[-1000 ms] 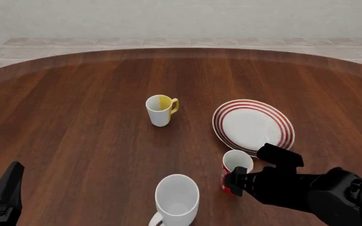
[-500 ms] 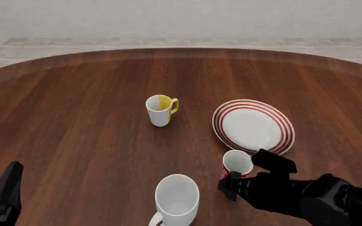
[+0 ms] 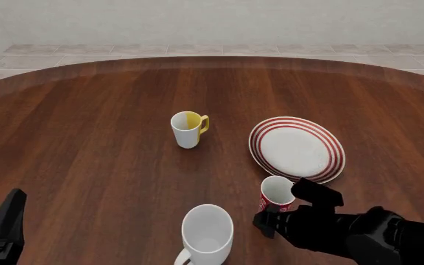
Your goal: Pick up the red mug and put it on the plate
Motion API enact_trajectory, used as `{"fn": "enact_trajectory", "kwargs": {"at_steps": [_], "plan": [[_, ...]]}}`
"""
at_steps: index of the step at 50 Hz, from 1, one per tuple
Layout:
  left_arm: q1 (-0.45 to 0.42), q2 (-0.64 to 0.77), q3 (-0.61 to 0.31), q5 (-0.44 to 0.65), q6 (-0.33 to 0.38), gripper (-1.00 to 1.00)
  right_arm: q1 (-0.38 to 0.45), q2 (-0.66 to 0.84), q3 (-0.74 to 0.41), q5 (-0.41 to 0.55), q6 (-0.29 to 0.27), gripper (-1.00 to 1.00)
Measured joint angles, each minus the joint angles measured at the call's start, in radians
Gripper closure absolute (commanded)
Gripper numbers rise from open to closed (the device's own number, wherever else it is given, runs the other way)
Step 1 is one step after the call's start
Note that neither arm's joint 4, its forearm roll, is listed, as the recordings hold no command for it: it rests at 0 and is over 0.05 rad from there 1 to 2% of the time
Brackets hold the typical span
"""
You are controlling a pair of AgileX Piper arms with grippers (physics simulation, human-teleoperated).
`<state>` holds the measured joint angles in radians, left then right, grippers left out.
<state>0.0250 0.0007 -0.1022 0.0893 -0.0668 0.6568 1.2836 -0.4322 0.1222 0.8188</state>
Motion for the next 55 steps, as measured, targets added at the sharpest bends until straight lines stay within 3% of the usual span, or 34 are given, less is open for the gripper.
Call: {"fn": "enact_trajectory", "kwargs": {"at_steps": [23, 31, 55], "plan": [[0.004, 0.000, 0.002, -0.002, -0.001, -1.00, -0.008, -0.014, -0.005, 0.007, -0.058, 1.00], [0.004, 0.000, -0.001, 0.000, 0.000, -1.00, -0.055, -0.050, -0.024, 0.038, -0.113, 1.00], [0.004, 0.000, 0.005, -0.005, 0.004, -1.00, -0.173, -0.198, -0.171, 0.169, -0.348, 1.00]]}}
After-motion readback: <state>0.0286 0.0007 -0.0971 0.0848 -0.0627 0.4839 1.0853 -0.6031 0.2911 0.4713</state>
